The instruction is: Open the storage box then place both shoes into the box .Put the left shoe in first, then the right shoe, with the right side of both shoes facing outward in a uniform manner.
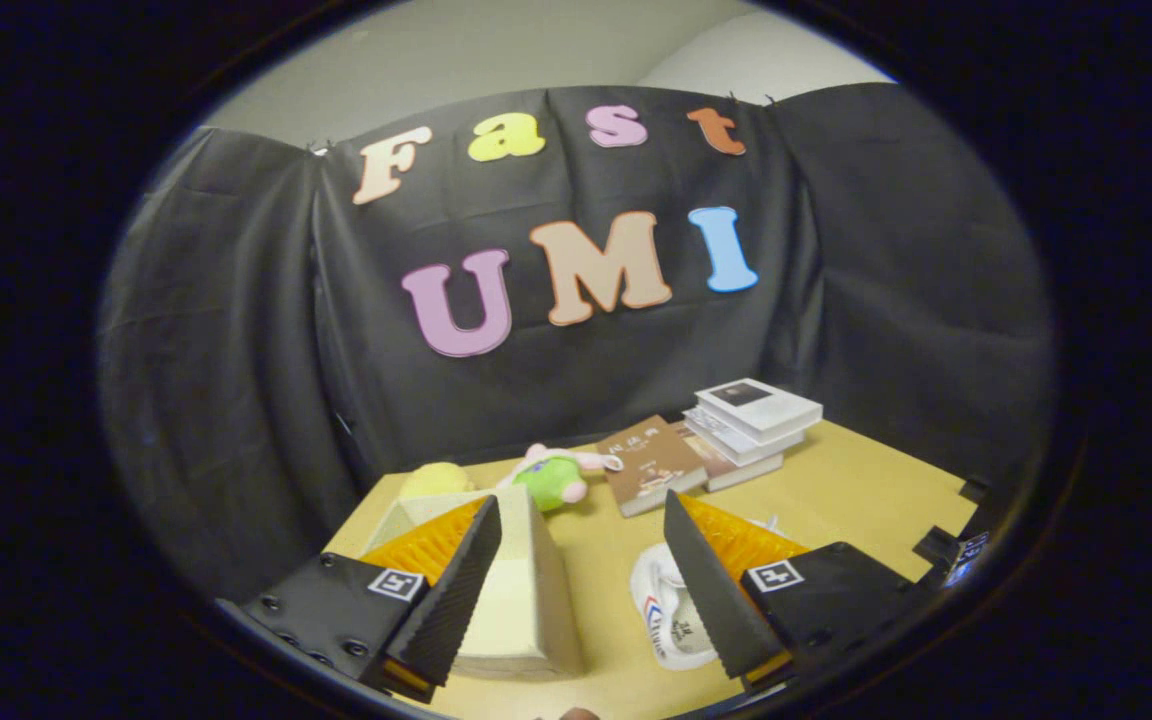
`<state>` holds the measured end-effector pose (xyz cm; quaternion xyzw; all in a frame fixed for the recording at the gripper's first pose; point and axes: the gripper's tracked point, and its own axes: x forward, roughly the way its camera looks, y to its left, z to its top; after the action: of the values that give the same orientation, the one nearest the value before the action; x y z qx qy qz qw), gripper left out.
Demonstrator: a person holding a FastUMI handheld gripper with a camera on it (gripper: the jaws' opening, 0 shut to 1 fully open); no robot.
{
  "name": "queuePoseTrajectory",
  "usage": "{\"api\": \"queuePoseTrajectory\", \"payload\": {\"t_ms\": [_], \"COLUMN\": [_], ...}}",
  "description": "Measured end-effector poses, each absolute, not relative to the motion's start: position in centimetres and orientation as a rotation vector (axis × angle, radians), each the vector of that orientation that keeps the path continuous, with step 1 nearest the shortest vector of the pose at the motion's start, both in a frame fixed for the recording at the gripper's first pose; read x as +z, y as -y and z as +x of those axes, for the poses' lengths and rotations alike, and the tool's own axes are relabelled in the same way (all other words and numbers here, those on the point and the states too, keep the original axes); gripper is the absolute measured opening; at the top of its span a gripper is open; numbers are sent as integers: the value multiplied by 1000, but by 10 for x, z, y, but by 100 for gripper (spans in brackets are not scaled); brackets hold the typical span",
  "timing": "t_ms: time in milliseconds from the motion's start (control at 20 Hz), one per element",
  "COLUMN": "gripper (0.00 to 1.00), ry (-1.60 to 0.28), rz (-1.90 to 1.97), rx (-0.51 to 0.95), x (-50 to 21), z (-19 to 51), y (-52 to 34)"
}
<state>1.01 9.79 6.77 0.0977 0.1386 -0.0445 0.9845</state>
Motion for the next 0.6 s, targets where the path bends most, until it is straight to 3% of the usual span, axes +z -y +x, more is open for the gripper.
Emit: {"api": "queuePoseTrajectory", "payload": {"t_ms": [300, 600], "gripper": [100, 100], "ry": [-483, -684], "rz": [118, 64], "rx": [-268, -287], "x": [-1, -63], "z": [-6, -10], "y": [-37, -22]}}
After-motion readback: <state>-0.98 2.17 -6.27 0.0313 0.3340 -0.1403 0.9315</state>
